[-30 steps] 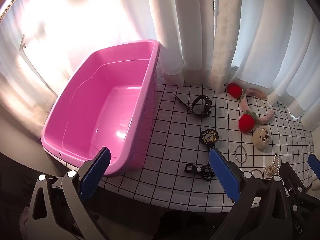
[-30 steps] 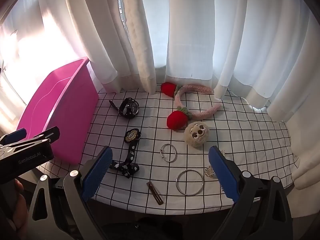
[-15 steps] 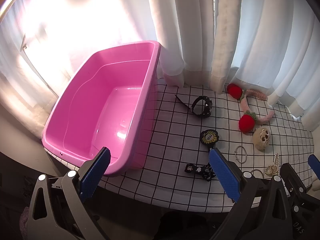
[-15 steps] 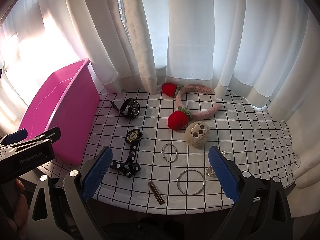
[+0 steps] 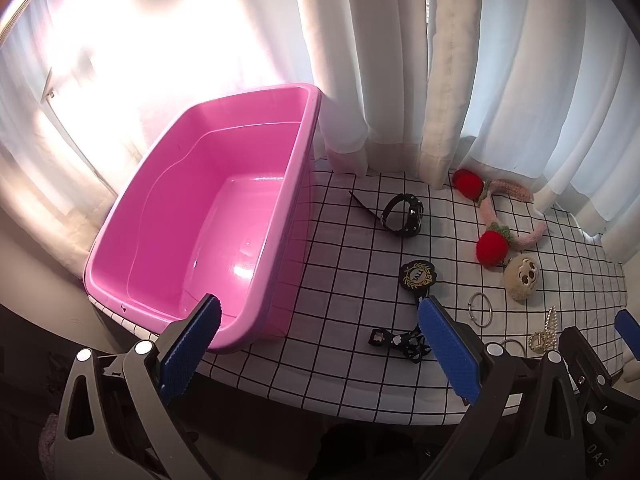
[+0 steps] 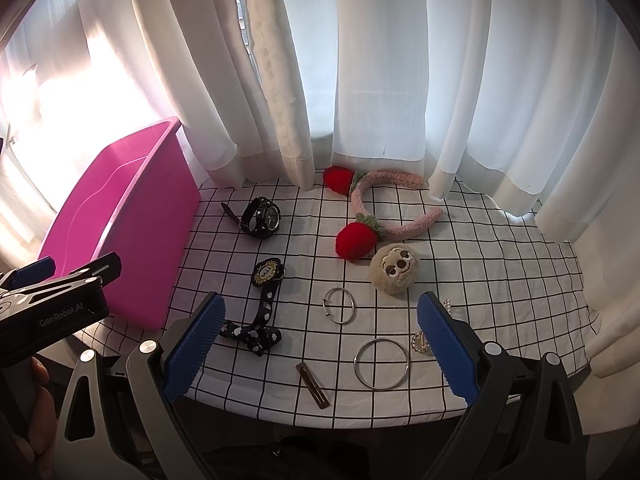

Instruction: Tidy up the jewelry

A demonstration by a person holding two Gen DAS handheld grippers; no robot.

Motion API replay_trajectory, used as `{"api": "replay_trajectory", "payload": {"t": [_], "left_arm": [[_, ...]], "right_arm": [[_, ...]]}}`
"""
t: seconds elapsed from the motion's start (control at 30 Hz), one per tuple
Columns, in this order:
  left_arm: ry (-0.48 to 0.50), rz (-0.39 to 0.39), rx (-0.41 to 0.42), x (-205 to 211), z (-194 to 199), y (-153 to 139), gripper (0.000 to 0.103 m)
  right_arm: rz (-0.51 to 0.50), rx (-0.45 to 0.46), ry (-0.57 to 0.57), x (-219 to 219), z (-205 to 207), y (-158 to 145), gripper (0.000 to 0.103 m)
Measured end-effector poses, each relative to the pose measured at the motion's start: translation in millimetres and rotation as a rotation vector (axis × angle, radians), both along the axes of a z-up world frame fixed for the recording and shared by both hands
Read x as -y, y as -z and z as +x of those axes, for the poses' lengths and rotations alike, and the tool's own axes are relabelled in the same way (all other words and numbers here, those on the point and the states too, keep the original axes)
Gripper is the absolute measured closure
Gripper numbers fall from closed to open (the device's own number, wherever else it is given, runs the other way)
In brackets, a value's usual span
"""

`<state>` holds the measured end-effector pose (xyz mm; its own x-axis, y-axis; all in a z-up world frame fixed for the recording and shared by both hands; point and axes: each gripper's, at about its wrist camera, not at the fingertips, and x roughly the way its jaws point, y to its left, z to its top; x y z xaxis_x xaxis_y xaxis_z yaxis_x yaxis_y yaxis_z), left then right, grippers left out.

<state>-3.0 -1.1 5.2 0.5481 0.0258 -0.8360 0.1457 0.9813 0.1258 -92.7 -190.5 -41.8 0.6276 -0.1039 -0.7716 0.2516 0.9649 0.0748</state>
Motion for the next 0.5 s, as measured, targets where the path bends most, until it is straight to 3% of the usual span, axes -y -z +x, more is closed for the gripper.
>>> {"api": "replay_trajectory", "payload": {"t": [0.5], "left_arm": [[0.001, 0.002, 0.001, 2.3, -1.0, -1.0, 0.006]], "right_arm": [[-0.001, 0.003, -0.001, 0.1, -0.3, -1.6, 0.011]]}}
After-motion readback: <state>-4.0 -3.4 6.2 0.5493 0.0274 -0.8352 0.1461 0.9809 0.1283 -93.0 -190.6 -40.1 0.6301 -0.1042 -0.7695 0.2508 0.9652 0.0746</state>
